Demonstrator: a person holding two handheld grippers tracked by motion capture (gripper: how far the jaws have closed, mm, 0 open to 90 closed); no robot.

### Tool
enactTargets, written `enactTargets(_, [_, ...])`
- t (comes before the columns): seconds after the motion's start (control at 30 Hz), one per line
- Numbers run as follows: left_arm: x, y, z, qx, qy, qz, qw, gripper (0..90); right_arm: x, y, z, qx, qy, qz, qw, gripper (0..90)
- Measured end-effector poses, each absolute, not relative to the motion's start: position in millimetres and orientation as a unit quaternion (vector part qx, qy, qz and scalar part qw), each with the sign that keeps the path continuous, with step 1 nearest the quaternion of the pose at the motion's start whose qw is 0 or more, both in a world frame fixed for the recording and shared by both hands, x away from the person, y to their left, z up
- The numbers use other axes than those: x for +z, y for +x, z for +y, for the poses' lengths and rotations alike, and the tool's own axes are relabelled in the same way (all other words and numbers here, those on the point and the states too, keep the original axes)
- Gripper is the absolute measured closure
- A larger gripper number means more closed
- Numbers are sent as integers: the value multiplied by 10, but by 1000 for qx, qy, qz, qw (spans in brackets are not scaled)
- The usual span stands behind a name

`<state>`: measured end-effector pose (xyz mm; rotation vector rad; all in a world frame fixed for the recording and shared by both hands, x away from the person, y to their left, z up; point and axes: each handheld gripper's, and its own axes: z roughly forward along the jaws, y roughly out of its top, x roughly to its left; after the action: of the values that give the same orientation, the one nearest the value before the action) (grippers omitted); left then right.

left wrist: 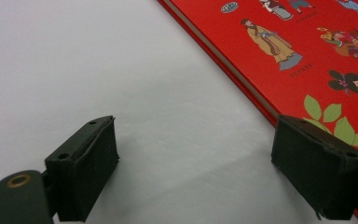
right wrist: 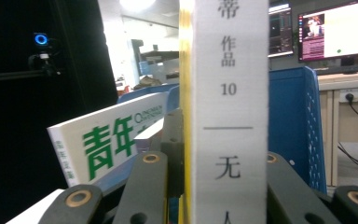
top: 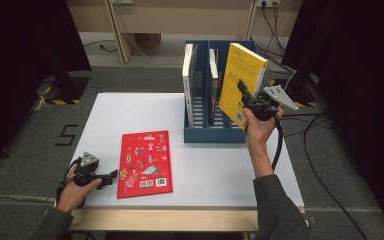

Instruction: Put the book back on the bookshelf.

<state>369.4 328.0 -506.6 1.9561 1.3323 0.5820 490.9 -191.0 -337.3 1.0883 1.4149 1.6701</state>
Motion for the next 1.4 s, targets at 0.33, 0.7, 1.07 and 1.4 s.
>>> enactTargets(0.33, [-5066,3694,3279,224,753,513,345,132,-3478,5179,-1808,624,430,548,354,756])
enactTargets(0.7, [-5065,3694,3280,223,754,513,345,132,-3606,5418,-1652,616,440,549,355,756])
enactTargets(1.07, [-5065,3694,3280,223,754,513,345,132,-3778,5636,-1465,585,450,569,362,754])
enactTargets(1.4, [-5066,3694,3279,224,753,513,345,132,-3867,5799,-1376,569,468,575,358,751])
